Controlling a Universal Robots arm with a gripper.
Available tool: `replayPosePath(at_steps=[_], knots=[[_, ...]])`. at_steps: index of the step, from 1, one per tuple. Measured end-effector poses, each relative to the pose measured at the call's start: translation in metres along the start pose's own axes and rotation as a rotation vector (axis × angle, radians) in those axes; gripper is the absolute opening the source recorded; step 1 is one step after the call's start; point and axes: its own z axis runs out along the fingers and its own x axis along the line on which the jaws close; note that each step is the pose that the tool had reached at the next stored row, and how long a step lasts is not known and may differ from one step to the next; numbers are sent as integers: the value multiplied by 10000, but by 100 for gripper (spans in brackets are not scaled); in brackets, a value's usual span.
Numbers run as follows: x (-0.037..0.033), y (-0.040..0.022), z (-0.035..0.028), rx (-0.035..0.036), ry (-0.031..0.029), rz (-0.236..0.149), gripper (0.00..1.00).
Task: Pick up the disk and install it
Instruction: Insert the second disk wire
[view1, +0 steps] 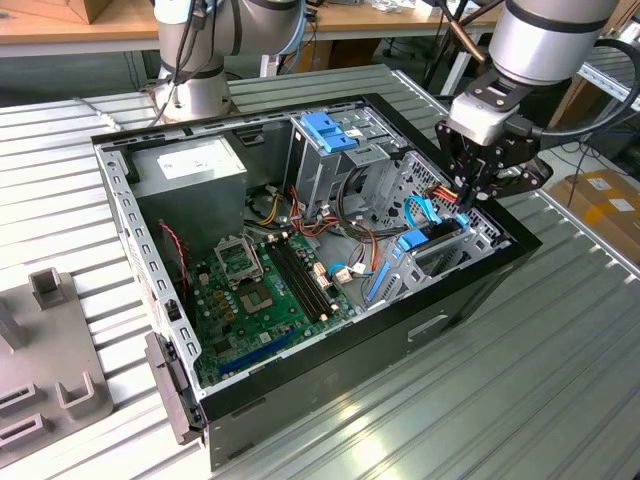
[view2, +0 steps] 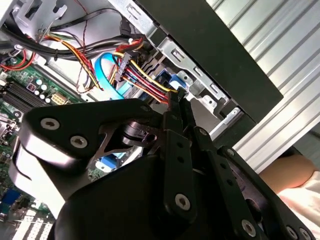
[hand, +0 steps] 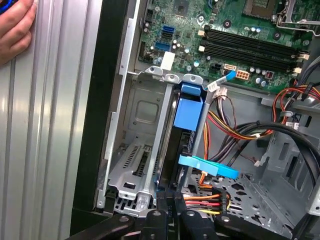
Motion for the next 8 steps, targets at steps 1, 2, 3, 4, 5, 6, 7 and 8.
replayPosePath(at_steps=[1,2,3,4,5,6,7,8], knots=[[-1,5,0,2,-4,2,16],[-1,5,-1,17,-79,19,16],[-1,6,-1,53,-261,149,16],[-1,5,-1,59,-299,235,16],[-2,5,-2,63,-329,322,16],[-2,5,-1,63,-344,497,16],[-1,5,0,45,-293,785,16],[-1,5,1,37,-269,923,16]])
